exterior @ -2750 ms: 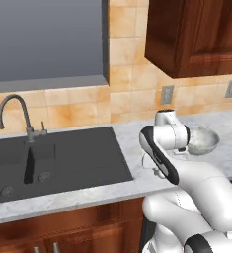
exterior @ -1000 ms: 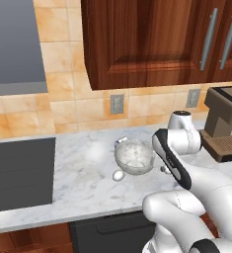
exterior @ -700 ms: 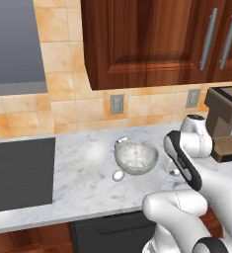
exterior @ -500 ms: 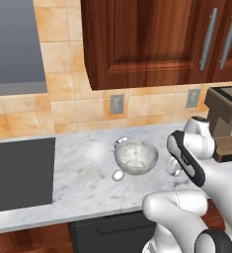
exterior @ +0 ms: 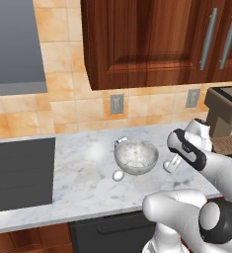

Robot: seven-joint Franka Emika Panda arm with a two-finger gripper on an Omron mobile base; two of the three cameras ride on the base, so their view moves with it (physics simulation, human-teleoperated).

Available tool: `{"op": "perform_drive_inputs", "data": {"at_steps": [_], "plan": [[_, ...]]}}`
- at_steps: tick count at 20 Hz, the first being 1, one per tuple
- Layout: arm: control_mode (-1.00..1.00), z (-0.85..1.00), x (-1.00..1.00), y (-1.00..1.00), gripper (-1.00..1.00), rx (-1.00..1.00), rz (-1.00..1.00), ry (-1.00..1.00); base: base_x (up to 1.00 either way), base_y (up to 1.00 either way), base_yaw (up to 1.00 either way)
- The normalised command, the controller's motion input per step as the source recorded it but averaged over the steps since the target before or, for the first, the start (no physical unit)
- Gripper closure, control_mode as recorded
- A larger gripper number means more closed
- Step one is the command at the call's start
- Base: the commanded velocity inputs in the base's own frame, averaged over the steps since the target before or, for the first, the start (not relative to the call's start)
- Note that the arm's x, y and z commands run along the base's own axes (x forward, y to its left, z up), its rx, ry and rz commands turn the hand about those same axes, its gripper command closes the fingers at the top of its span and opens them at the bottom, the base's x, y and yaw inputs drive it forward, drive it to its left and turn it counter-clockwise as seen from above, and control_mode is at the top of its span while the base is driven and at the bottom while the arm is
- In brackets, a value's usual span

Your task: Gather the eggs and milk located in the vicinity of the sink area and place them right next to the bowl.

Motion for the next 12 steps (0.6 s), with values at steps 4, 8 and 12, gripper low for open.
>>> {"op": "perform_drive_inputs", "data": {"at_steps": [4, 8, 12], "plan": [[-1.00, -0.05, 0.33, 0.00, 1.00, 0.04, 0.08, -0.08, 0.00, 0.00, 0.00], [-1.00, -0.03, 0.29, 0.00, 1.00, 0.03, 0.03, -0.08, 0.00, 0.00, 0.00], [-1.00, -0.08, 0.18, 0.00, 1.00, 0.03, 0.00, -0.09, 0.00, 0.00, 0.00]]}}
